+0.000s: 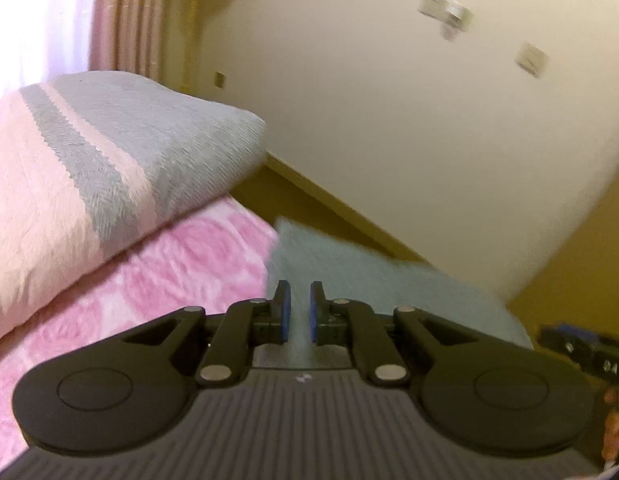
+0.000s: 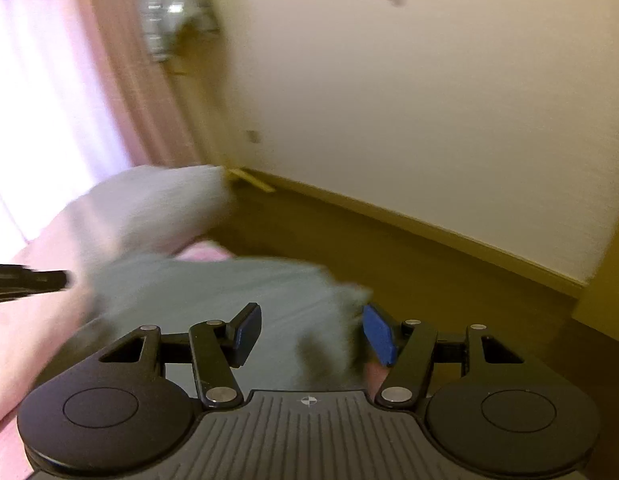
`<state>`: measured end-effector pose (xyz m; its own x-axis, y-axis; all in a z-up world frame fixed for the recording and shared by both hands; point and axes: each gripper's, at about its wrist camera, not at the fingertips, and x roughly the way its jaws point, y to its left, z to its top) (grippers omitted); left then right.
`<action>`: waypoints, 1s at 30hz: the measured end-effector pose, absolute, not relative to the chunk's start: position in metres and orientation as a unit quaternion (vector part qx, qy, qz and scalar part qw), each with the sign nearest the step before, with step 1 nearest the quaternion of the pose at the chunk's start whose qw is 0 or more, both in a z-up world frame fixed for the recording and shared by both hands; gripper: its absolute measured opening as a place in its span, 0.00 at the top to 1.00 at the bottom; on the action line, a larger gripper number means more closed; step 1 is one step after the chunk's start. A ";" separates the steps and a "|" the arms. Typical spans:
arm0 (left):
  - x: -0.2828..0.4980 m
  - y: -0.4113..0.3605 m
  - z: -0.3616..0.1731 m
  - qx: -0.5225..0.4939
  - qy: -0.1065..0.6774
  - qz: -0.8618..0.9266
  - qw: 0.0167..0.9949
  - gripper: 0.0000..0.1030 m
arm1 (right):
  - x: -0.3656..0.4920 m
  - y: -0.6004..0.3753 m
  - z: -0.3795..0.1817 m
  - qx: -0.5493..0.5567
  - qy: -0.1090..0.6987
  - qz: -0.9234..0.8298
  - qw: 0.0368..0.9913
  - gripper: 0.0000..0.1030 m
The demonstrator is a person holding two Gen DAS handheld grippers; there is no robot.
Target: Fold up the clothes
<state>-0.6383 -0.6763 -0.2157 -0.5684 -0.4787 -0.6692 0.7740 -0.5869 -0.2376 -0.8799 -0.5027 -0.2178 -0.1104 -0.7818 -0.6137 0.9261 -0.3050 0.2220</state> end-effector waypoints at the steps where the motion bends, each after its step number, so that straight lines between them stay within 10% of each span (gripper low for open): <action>1: -0.637 -0.663 -0.217 0.290 0.265 -0.843 0.367 0.95 | -0.867 -0.495 -0.217 0.327 0.117 -0.730 0.589 0.41; 10: -0.612 -0.621 -0.231 0.366 0.267 -0.789 0.415 0.94 | -0.820 -0.454 -0.261 0.397 0.196 -0.705 0.555 0.41; 30: -0.571 -0.478 -0.096 0.378 0.189 -0.793 0.439 0.59 | -0.761 -0.368 -0.142 0.419 0.180 -0.725 0.515 0.40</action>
